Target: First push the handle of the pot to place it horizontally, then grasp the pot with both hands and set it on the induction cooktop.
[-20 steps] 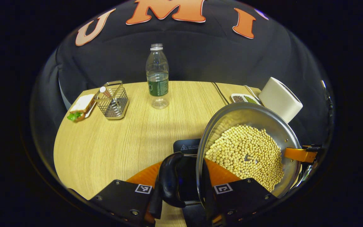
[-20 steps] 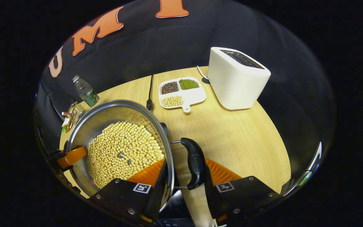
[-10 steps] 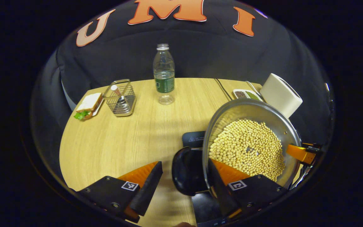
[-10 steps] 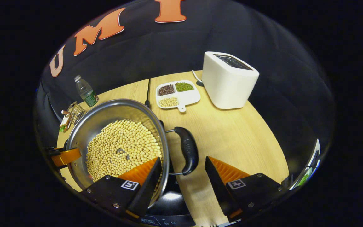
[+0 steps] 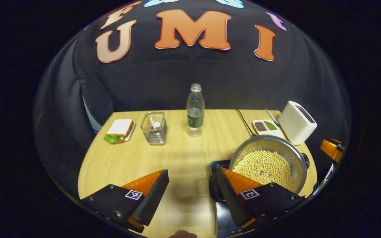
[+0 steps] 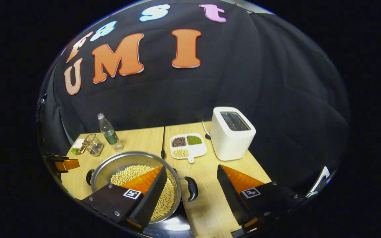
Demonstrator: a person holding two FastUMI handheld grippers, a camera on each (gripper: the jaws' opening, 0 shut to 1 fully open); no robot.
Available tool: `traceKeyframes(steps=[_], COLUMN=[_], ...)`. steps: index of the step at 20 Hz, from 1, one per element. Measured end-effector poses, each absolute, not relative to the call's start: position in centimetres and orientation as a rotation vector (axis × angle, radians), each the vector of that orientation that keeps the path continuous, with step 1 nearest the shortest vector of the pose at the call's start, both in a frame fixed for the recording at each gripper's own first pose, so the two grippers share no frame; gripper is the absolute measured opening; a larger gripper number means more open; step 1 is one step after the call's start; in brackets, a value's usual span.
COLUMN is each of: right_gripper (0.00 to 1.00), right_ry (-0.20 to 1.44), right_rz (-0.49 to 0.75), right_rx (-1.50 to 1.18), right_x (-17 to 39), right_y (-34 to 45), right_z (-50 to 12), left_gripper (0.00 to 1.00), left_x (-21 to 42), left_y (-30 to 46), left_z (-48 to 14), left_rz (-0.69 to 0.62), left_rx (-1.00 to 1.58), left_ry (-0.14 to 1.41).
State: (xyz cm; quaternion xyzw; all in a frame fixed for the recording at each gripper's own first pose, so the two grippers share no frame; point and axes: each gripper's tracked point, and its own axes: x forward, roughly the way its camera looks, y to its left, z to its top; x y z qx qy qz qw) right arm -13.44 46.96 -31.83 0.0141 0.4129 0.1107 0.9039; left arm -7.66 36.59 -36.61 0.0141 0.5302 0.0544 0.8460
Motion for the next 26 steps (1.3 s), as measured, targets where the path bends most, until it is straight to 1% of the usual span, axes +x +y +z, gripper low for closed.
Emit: traceKeyframes(steps=[2, 5, 10, 12, 14, 15, 16, 17, 18, 19, 22, 23, 24, 26], right_gripper=[0.95, 0.94, 0.94, 0.94, 0.94, 0.94, 0.94, 0.92, 0.94, 0.93, 0.97, 0.95, 0.95, 0.95], right_ry=[0.783, 0.645, 0.402, 0.336, 0.273, 0.237, 0.196, 0.161, 0.149, 0.147, 0.115, 0.102, 0.084, 0.052], right_rz=[0.239, 0.251, 0.262, 0.268, 0.292, 0.308, 0.325, 0.342, 0.343, 0.341, 0.338, 0.33, 0.323, 0.311], right_rx=[0.035, 0.021, -0.015, -0.002, 0.035, 0.045, 0.047, 0.035, 0.018, 0.005, -0.008, -0.01, -0.012, -0.021], right_x=[-12.5, -10.5, -7.7, -7.4, -7.7, -7.8, -7.8, -7.8, -7.9, -7.8, -7.4, -7.2, -7.3, -7.7], right_y=[47.1, 46.7, 46.7, 47.1, 47.9, 48.4, 48.7, 48.9, 49.0, 49.0, 48.2, 47.7, 47.2, 46.6], right_z=[-30.0, -26.8, -17.0, -13.8, -10.4, -9.0, -7.7, -6.9, -6.7, -6.6, -4.8, -4.3, -3.8, -3.1], left_gripper=[0.91, 0.91, 0.9, 0.89, 0.91, 0.89, 0.9, 0.89, 0.89, 0.88, 0.89, 0.89, 0.88, 0.89], left_x=[-6.2, -2.7, 3.2, 3.8, 4.5, 5.2, 5.7, 5.9, 6.2, 6.7, 7.9, 7.7, 7.7, 7.3], left_y=[39.3, 43.6, 47.9, 48.5, 47.8, 47.8, 47.6, 47.1, 47.0, 47.1, 44.3, 43.4, 42.8, 42.1], left_z=[-34.0, -28.5, -16.2, -11.9, -8.0, -5.6, -3.3, -1.5, 0.2, 1.5, 3.9, 4.7, 5.2, 5.6], left_rz=[0.179, 0.265, 0.331, 0.349, 0.353, 0.346, 0.331, 0.311, 0.307, 0.296, 0.226, 0.211, 0.197, 0.184], left_rx=[0.036, 0.074, 0.115, 0.106, 0.06, 0.047, 0.056, 0.091, 0.134, 0.165, 0.126, 0.113, 0.119, 0.119], left_ry=[1.059, 0.895, 0.58, 0.479, 0.392, 0.345, 0.293, 0.253, 0.222, 0.196, 0.137, 0.125, 0.12, 0.114])
